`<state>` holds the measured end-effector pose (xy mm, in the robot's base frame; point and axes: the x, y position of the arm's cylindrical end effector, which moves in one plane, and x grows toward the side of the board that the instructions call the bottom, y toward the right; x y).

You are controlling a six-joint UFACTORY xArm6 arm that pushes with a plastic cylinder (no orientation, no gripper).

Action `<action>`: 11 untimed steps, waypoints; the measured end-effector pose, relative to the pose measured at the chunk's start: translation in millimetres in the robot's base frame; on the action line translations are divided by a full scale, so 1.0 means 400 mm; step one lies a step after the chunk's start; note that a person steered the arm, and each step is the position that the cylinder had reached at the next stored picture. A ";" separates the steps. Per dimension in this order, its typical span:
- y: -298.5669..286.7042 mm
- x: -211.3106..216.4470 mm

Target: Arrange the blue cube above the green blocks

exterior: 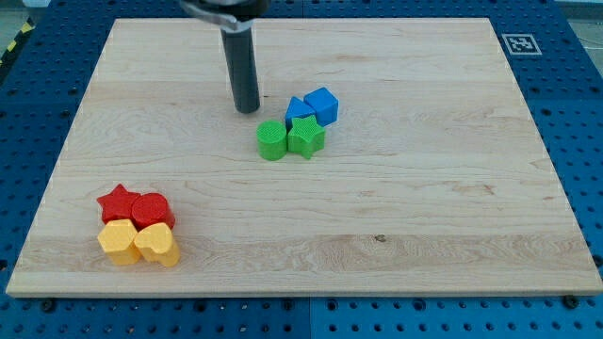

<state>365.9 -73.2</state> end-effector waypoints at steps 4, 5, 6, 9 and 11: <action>0.332 0.039; 0.312 0.118; 0.311 0.142; 0.415 0.010; 0.340 -0.019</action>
